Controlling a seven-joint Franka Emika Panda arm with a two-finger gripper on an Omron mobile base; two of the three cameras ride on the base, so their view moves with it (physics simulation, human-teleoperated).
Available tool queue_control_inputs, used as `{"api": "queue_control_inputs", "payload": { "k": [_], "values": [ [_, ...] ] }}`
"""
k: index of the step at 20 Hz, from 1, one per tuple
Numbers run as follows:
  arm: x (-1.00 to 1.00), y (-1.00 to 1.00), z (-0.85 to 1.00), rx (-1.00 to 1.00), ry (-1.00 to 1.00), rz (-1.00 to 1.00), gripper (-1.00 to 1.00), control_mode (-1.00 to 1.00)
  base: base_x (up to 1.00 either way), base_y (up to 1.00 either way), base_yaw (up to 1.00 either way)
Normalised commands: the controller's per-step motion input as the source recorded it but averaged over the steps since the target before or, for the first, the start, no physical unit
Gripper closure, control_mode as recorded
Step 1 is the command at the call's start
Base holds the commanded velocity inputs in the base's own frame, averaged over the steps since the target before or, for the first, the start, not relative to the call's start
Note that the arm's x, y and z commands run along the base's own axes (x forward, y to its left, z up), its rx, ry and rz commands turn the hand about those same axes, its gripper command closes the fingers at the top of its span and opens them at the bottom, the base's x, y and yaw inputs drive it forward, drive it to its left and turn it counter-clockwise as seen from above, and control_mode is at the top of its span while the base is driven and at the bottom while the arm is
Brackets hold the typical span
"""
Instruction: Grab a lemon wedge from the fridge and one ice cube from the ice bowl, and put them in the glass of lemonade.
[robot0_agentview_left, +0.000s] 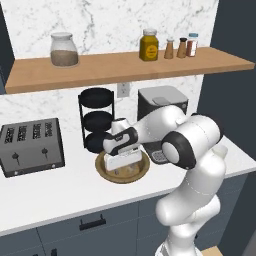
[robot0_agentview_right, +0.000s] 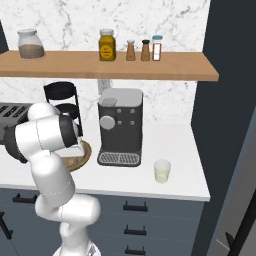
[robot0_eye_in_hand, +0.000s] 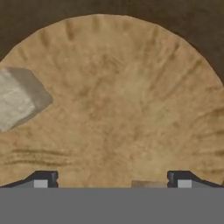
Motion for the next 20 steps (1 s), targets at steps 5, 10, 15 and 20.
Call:
{"api": "queue_control_inputs", "payload": {
  "k": [5,10,15,20],
  "values": [
    [-0.15,0.00,0.00,0.00,0.00,0.05,-1.00,-1.00,0.00,0.00,0.00],
    [-0.21,0.00,0.00,0.00,0.00,0.08,-1.00,-1.00,0.00,0.00,0.00],
    [0.00,0.00,-0.04,0.00,0.02,0.00,-1.00,-1.00,0.00,0.00,0.00],
    [-0.06,0.00,-0.06,0.00,0.07,0.00,-1.00,-1.00,0.00,0.00,0.00]
  ]
}}
